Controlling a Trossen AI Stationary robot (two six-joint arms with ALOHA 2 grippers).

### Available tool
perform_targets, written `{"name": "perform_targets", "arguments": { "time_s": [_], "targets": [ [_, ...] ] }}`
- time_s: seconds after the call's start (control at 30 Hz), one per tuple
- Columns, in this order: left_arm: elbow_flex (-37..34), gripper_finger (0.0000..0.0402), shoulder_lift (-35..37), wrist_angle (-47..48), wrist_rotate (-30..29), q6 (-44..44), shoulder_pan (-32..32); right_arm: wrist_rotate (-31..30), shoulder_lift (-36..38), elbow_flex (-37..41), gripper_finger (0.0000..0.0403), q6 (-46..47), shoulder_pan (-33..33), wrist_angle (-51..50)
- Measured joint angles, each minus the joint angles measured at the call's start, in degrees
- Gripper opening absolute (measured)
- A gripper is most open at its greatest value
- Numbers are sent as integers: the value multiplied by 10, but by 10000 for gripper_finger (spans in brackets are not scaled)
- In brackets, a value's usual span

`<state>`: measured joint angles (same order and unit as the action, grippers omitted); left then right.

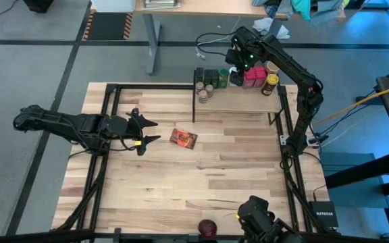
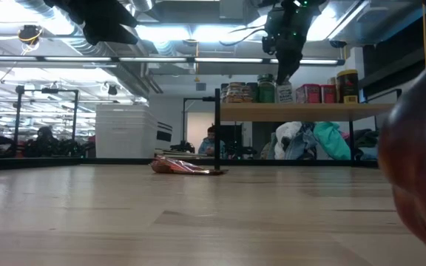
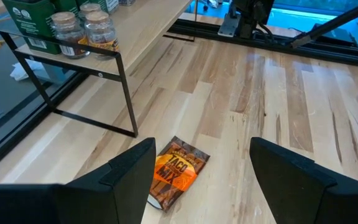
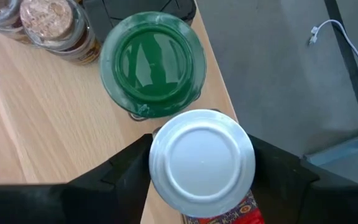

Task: Shelf spices
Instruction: Put the white seasoning can on the shelf

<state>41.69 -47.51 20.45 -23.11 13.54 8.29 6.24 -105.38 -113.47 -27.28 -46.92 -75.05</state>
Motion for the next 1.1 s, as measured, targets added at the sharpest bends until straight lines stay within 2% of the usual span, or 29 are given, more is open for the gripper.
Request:
{"name": "perform_targets", "arguments": {
  "time_s": [1.1],
  "targets": [
    [0,255,0,0,0,0,0,-7,1,0,241,-2,0,-1]
  ]
}}
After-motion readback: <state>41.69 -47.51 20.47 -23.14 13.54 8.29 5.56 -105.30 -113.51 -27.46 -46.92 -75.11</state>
